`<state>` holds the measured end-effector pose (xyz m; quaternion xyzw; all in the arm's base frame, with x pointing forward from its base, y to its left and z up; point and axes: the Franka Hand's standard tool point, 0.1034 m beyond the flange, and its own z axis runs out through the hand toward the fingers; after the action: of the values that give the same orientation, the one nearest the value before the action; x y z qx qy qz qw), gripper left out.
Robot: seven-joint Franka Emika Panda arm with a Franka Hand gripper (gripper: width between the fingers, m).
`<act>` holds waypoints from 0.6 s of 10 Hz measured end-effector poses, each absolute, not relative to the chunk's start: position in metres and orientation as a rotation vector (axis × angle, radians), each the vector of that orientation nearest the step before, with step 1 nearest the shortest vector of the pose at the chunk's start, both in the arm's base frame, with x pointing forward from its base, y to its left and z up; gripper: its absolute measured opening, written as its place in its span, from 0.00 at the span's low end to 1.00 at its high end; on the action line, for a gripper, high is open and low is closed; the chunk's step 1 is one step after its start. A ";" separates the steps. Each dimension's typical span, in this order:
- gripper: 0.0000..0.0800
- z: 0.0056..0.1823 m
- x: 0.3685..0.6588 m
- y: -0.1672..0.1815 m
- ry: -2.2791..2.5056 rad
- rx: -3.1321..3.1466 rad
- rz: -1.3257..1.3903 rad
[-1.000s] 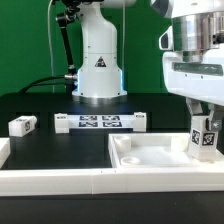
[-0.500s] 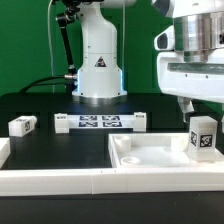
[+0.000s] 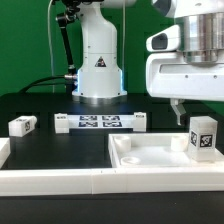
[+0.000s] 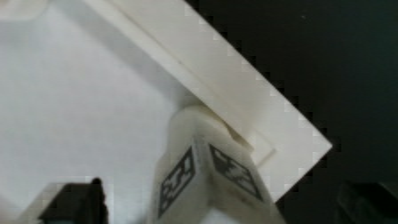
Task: Assemble square table
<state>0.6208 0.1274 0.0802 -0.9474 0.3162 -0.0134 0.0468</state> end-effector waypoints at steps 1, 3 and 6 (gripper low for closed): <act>0.81 0.080 0.621 0.126 0.824 -2.936 -0.048; 0.81 0.078 0.621 0.126 0.562 -3.002 -0.058; 0.81 0.078 0.621 0.124 0.249 -3.048 -0.072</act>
Offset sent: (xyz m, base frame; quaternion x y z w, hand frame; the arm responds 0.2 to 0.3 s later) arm 0.0046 0.0019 -0.0012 0.0111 -0.0103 -0.1631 0.9865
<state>0.6214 0.1238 0.0785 -0.9955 0.0814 -0.0235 0.0412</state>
